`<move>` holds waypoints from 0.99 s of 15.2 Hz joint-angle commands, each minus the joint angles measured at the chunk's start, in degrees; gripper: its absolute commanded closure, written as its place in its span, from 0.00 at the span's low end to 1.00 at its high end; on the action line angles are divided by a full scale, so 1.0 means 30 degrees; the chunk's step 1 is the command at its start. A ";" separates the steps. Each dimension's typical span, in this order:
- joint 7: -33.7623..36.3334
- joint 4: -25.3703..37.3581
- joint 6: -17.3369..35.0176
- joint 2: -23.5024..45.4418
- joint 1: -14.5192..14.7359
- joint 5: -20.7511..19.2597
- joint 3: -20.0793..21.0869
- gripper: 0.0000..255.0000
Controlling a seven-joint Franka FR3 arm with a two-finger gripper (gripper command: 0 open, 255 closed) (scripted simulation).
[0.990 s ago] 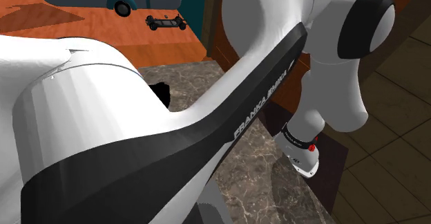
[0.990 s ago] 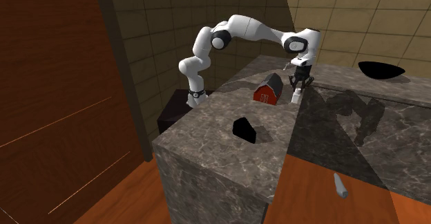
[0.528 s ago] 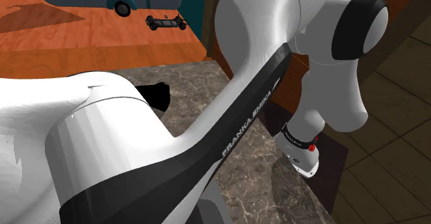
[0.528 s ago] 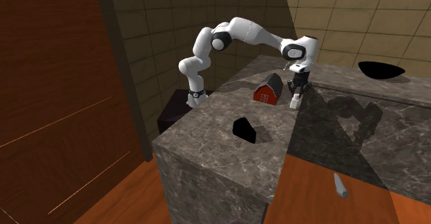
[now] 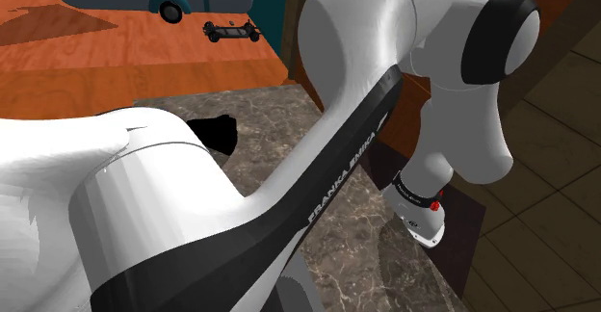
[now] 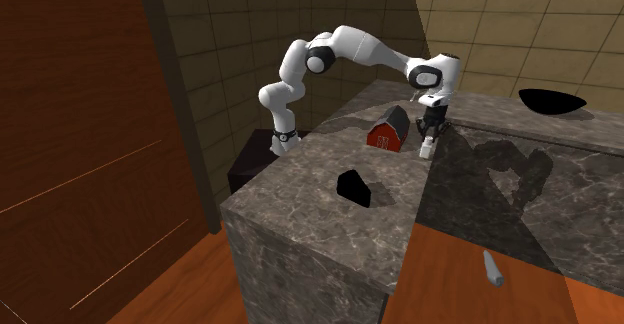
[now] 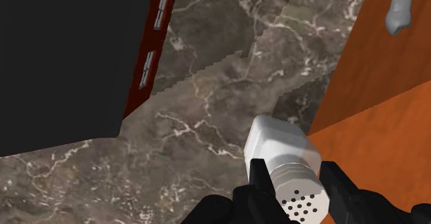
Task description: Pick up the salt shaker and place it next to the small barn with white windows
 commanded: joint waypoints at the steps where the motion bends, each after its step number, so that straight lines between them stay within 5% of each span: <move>1: 0.0000 0.0000 0.0000 0.0000 0.0000 0.0000 0.0000 0.00; 15: -0.0320 0.1632 -0.2071 -0.0560 0.0135 0.0408 0.0253 0.00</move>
